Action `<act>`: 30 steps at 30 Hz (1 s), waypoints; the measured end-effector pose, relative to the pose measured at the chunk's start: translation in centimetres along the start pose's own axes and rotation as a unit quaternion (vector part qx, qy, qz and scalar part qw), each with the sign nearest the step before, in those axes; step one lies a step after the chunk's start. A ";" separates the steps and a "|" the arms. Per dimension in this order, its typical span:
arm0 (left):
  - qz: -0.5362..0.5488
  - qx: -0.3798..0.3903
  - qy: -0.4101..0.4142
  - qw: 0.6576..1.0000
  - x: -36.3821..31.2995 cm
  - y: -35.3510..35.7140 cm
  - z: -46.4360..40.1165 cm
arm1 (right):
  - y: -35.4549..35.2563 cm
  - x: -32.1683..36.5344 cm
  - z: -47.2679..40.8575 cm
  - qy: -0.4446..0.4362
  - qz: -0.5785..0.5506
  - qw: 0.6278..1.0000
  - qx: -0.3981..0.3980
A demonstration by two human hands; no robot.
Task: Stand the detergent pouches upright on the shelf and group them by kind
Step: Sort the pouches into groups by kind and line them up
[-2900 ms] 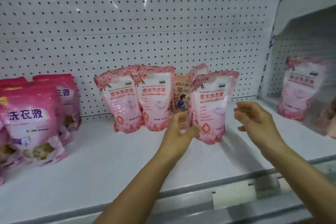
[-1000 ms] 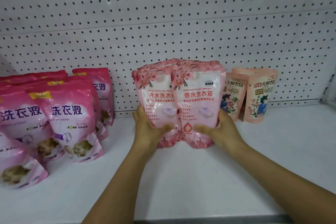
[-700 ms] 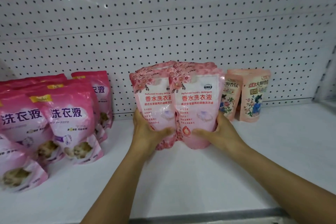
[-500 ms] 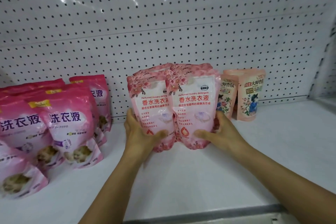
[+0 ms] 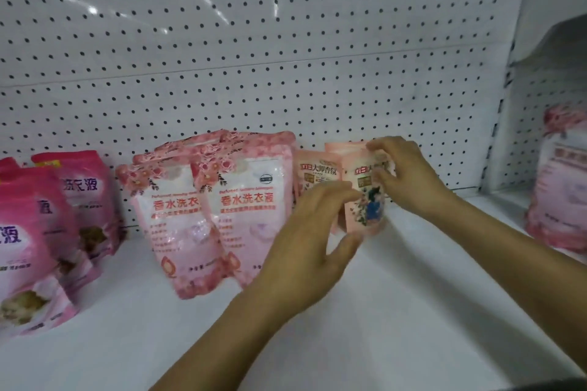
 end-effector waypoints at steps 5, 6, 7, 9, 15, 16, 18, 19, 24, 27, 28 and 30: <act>-0.069 -0.005 -0.152 0.986 3.0 4.3 -9.2 | -0.5 -1.3 -4.8 -0.102 0.150 0.976 0.124; -0.104 -0.007 -0.168 0.980 3.7 4.6 -10.2 | -0.9 -1.5 -5.1 -0.133 0.179 0.968 0.114; -0.139 0.002 -0.191 0.972 4.3 4.8 -10.9 | -1.4 -1.7 -5.3 -0.165 0.193 0.962 0.098; -0.207 0.015 -0.223 0.952 5.0 4.8 -11.6 | -2.4 -2.6 -5.3 -0.202 0.185 0.958 0.081; -0.283 0.002 -0.202 0.938 3.7 4.9 -11.9 | -6.2 -6.1 -4.6 -0.143 0.174 0.973 0.046; -0.281 -0.001 -0.189 0.941 3.2 5.1 -12.1 | -6.9 -6.5 -4.6 -0.129 0.169 0.977 0.033; -0.271 -0.015 -0.163 0.948 2.3 5.9 -12.9 | -8.0 -7.5 -4.8 -0.099 0.166 0.981 0.012; -0.259 -0.025 -0.154 0.953 2.0 6.4 -13.5 | -8.3 -7.9 -4.9 -0.090 0.171 0.981 0.008; -0.212 -0.026 -0.133 0.968 1.6 9.7 -16.7 | -8.2 -10.3 -5.0 -0.033 0.178 0.982 0.046; -0.238 0.012 -0.138 0.961 2.1 11.4 -17.3 | -8.1 -11.6 -4.5 0.004 0.178 0.983 0.051; -0.242 0.013 -0.138 0.960 2.3 11.6 -17.3 | -8.2 -11.7 -4.3 0.006 0.183 0.982 0.056; -0.245 0.012 -0.133 0.960 2.5 11.8 -17.2 | -8.4 -11.7 -3.7 0.010 0.194 0.979 0.069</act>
Point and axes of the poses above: each hand's wrist, its own z-axis away from the middle knuckle, its own y-axis out of the palm, x = y × z, the point moved 2 cm from there along -z, towards the middle knuckle, and after that the axes turned 3 degrees about y, right-handed, at the moved point
